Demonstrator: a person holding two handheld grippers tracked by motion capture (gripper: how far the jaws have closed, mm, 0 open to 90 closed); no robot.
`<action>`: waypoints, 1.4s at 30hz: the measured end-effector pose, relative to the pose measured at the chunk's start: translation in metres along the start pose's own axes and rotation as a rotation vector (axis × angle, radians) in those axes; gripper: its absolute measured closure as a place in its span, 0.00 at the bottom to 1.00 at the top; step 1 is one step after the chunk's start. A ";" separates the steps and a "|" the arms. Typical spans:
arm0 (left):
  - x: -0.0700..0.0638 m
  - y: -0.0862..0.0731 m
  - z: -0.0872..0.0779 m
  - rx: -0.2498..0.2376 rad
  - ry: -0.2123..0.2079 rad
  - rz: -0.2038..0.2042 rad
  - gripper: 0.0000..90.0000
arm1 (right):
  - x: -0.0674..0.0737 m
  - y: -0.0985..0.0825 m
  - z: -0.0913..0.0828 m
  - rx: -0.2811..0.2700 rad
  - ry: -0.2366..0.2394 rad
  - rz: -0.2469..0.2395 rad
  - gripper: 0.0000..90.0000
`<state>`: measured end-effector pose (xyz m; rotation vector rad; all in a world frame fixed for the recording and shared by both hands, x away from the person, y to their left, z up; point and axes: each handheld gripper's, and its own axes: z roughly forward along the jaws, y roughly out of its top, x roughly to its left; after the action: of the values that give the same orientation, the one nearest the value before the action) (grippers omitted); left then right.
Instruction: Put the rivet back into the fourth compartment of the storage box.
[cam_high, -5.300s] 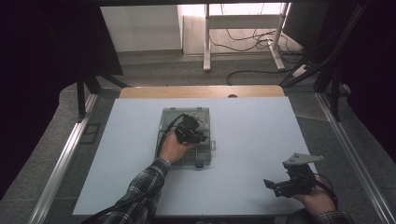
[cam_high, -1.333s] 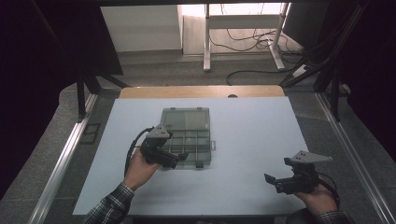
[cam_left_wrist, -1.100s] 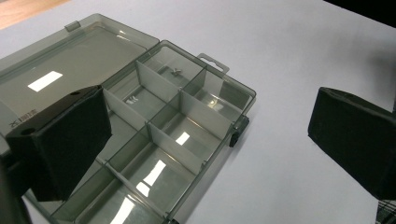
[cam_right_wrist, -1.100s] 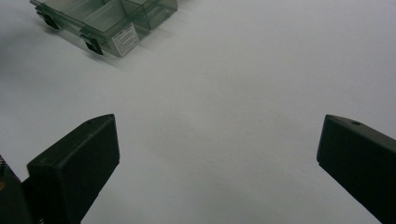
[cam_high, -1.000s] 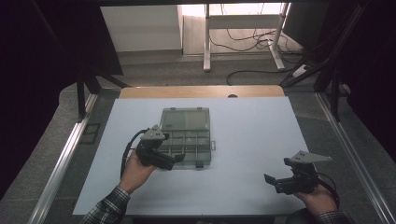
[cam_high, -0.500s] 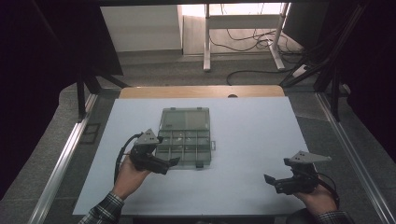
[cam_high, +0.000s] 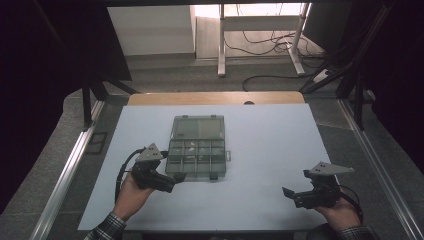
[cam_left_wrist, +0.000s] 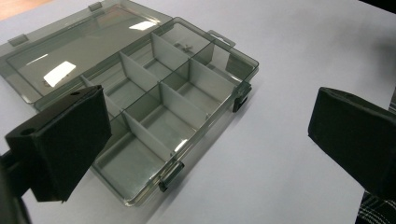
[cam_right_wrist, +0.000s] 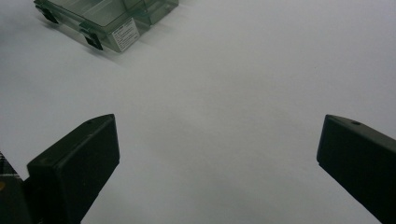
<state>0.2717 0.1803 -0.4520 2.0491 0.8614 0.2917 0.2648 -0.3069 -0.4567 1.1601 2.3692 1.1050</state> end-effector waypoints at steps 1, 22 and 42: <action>0.000 -0.001 -0.001 -0.003 0.000 -0.005 0.00 | 0.000 0.000 0.000 -0.001 0.000 0.000 0.00; 0.004 -0.022 -0.031 -0.033 0.058 -0.056 0.00 | 0.000 0.000 0.000 0.001 -0.003 -0.002 0.00; 0.005 -0.044 -0.058 -0.042 0.112 -0.081 0.00 | 0.001 -0.001 0.000 0.007 -0.008 -0.004 0.00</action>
<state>0.2262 0.2376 -0.4530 1.9680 0.9961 0.3800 0.2642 -0.3066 -0.4576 1.1591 2.3702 1.0894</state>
